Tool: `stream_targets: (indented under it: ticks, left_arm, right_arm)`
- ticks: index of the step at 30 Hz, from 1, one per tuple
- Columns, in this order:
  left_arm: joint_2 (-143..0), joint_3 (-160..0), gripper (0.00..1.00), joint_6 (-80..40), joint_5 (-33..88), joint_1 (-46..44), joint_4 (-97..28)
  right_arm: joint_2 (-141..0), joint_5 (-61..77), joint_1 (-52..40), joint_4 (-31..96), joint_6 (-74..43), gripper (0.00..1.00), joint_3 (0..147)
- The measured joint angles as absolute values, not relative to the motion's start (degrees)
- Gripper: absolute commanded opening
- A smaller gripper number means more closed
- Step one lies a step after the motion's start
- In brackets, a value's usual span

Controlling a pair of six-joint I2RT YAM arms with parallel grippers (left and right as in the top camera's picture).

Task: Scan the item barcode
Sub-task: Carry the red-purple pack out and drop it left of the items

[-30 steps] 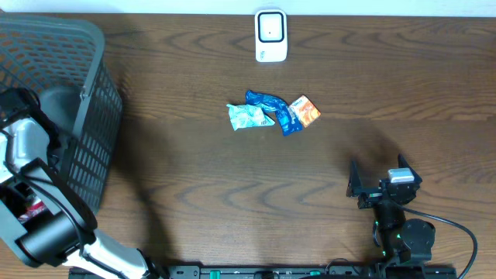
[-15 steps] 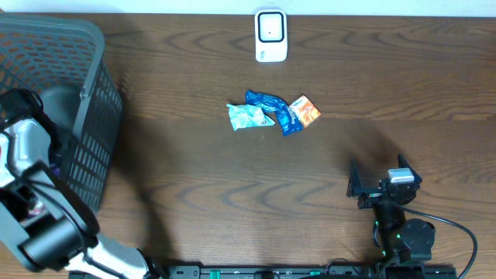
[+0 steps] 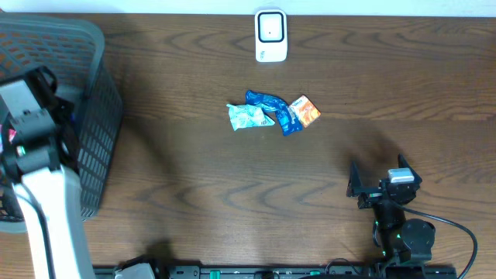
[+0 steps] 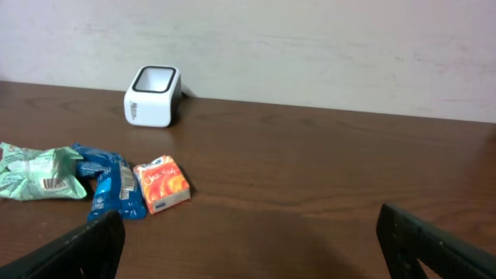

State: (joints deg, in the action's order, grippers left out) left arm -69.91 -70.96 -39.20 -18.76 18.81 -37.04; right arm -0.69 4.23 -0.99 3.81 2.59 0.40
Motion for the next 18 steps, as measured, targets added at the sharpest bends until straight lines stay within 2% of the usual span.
stream_targets:
  ticks: [10,18]
  left_arm:
    - [-50.6,-70.9,0.07,-34.0,-18.1,-4.9,-29.4]
    - [-51.0,-70.9,0.07,-23.2,-18.2,-21.2,-30.2]
  right_arm:
    - [-0.7,4.2,-1.0,3.8,2.6,0.99,0.4]
    - [-0.7,4.2,-1.0,3.8,2.6,0.99,0.4]
